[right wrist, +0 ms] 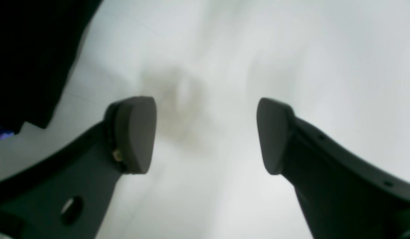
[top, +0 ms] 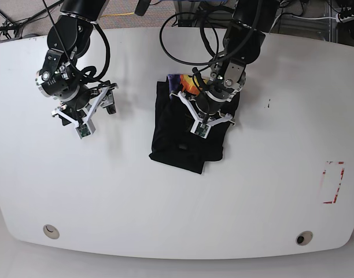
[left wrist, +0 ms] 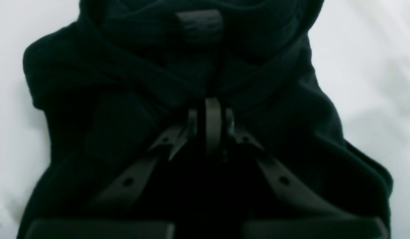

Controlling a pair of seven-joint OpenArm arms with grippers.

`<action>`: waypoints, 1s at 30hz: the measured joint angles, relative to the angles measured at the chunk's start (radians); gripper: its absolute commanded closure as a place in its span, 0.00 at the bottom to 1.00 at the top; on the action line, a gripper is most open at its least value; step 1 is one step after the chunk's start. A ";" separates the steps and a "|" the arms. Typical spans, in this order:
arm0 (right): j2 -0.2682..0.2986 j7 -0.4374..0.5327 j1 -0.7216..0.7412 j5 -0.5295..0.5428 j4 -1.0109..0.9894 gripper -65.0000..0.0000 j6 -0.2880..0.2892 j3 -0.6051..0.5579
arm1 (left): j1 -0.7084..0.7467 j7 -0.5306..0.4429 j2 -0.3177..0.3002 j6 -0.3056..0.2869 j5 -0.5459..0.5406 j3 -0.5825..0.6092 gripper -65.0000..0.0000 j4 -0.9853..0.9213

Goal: Fold the T-shirt properly
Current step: 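Carry the folded shirt with the left gripper to the table edge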

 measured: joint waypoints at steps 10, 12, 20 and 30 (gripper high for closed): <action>0.003 0.000 0.001 0.000 0.001 0.30 0.000 -0.001 | 0.008 -0.070 -0.189 -0.036 -0.043 -0.072 0.98 -0.003; 0.003 -0.001 0.000 -0.001 0.001 0.30 0.001 -0.001 | 0.019 -0.073 -0.239 -0.039 -0.041 -0.132 0.98 -0.002; 0.002 -0.002 0.014 -0.001 0.001 0.30 0.000 -0.002 | 0.069 -0.020 -0.408 -0.193 -0.034 -0.373 0.98 -0.012; 0.000 -0.001 0.014 0.000 0.001 0.30 0.001 -0.006 | 0.127 0.040 -0.603 -0.311 -0.010 -0.558 0.98 -0.099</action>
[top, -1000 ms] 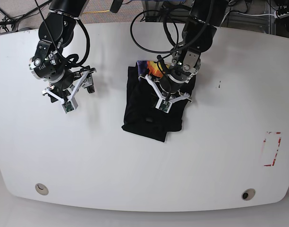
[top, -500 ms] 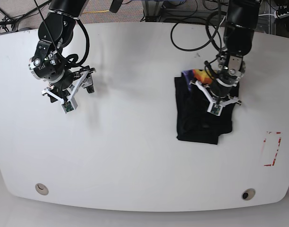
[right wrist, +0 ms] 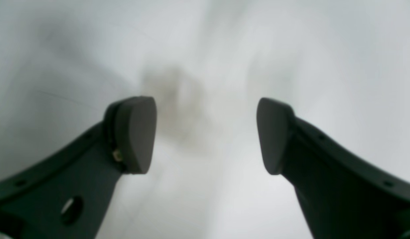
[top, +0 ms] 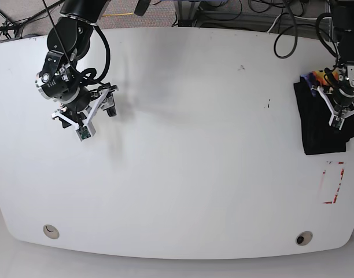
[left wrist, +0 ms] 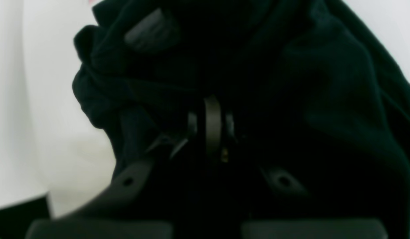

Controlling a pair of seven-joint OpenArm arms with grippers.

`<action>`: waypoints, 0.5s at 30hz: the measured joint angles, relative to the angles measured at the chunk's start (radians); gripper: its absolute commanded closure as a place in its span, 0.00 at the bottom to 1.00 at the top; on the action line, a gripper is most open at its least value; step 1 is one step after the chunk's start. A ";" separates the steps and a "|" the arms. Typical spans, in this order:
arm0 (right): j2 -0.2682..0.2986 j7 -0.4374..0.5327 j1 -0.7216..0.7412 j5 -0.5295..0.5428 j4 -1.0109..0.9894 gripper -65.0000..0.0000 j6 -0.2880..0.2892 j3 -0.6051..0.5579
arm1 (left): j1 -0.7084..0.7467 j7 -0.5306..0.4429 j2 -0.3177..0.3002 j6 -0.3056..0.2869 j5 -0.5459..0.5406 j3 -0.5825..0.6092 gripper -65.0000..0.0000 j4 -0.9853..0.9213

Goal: Fold the T-shirt properly
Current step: 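Carry the folded shirt with the left gripper to the table edge, then lower the shirt and open the left gripper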

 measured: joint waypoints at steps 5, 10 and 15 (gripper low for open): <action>0.000 -0.001 0.000 -0.002 0.000 0.30 0.000 0.000 | 0.001 0.014 -0.044 -0.065 0.004 -0.069 0.98 -0.060; 0.000 0.001 -0.005 0.000 0.000 0.30 0.000 0.000 | 0.000 0.049 -0.091 -0.096 0.016 -0.073 0.98 -0.067; 0.000 0.002 -0.011 -0.001 0.000 0.30 0.000 0.001 | -0.059 0.065 -0.103 -0.156 0.024 -0.069 0.98 -0.077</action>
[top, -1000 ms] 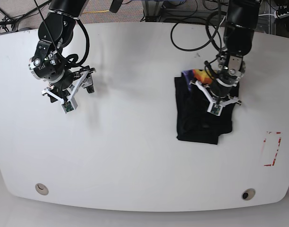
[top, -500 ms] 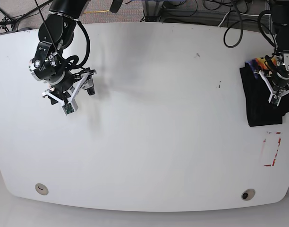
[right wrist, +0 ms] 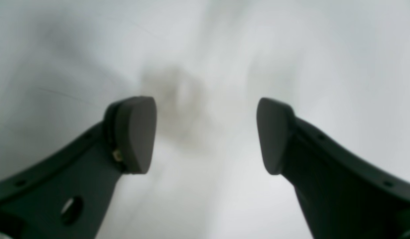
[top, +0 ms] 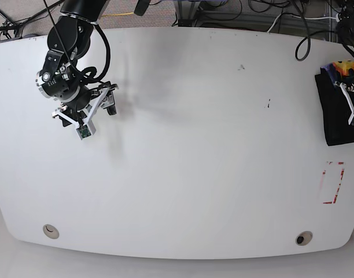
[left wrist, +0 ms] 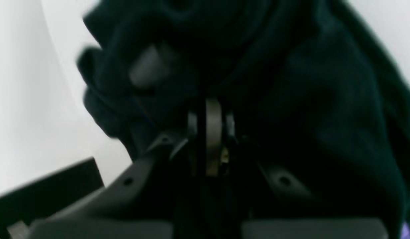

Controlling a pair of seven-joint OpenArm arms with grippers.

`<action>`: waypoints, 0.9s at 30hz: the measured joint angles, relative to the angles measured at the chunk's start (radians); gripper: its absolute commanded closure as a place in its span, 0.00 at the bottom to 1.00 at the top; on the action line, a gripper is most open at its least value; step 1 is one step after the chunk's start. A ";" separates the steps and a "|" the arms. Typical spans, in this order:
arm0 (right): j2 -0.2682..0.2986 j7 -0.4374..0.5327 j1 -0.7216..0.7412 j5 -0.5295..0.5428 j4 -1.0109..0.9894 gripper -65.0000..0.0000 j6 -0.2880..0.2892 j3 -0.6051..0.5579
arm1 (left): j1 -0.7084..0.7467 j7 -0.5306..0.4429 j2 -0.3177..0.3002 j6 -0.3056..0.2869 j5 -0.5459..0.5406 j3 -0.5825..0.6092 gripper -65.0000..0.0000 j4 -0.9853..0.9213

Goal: Fold the T-shirt properly
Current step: 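Lower the shirt and open the left gripper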

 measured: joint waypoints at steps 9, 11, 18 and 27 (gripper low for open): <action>-0.003 0.000 -0.008 0.001 0.021 0.30 0.000 0.000 | -0.116 0.085 -0.041 -0.133 -0.002 -0.003 0.98 0.066; -0.002 0.000 -0.008 0.002 0.022 0.30 0.000 0.001 | -0.114 0.151 -0.036 -0.171 -0.005 -0.009 0.98 0.126; -0.002 0.002 -0.005 0.002 0.022 0.30 0.000 0.002 | -0.079 0.298 0.088 -0.170 -0.008 -0.135 0.98 0.373; 0.000 0.211 -0.069 -0.007 0.022 0.30 0.000 -0.002 | 0.014 0.172 0.342 -0.176 -0.003 -0.164 0.98 0.636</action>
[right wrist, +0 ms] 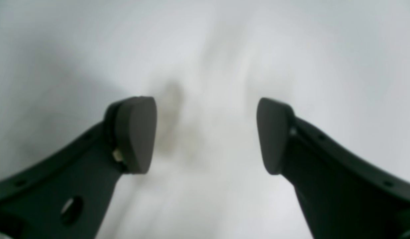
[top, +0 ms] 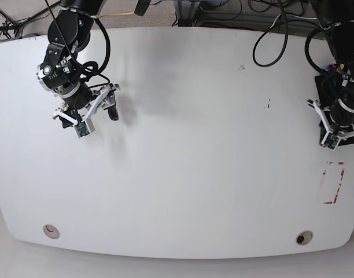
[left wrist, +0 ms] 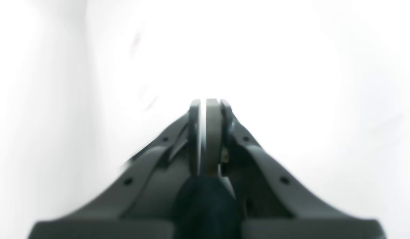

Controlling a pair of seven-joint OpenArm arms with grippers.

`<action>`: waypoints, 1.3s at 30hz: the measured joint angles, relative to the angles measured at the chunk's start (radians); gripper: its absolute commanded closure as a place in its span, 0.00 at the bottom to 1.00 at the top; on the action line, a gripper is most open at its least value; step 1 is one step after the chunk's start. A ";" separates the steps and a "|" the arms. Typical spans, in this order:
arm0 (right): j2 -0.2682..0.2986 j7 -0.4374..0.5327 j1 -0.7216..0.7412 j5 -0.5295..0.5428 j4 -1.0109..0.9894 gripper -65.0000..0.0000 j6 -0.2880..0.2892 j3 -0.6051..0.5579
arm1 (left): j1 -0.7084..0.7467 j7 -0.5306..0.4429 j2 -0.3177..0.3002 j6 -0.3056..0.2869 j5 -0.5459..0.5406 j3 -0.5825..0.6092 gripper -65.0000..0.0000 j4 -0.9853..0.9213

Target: Fold the T-shirt properly

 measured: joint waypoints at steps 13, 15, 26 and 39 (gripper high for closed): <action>-0.045 0.420 -0.170 -0.254 -0.020 0.30 0.002 0.008 | 0.188 -0.413 0.183 0.466 0.096 0.297 0.99 -0.034; -0.052 0.467 -0.204 -0.257 -0.021 0.30 0.003 0.006 | 0.238 -0.470 0.192 0.500 0.096 0.325 0.99 -0.030; -0.088 0.616 -0.475 -0.257 -0.003 0.30 -0.002 0.053 | 0.638 -0.528 0.262 0.537 0.106 0.380 0.99 0.154; -0.069 0.653 -0.836 0.027 0.015 0.30 -0.012 0.117 | 1.077 -0.613 0.296 0.546 0.103 0.368 1.00 0.166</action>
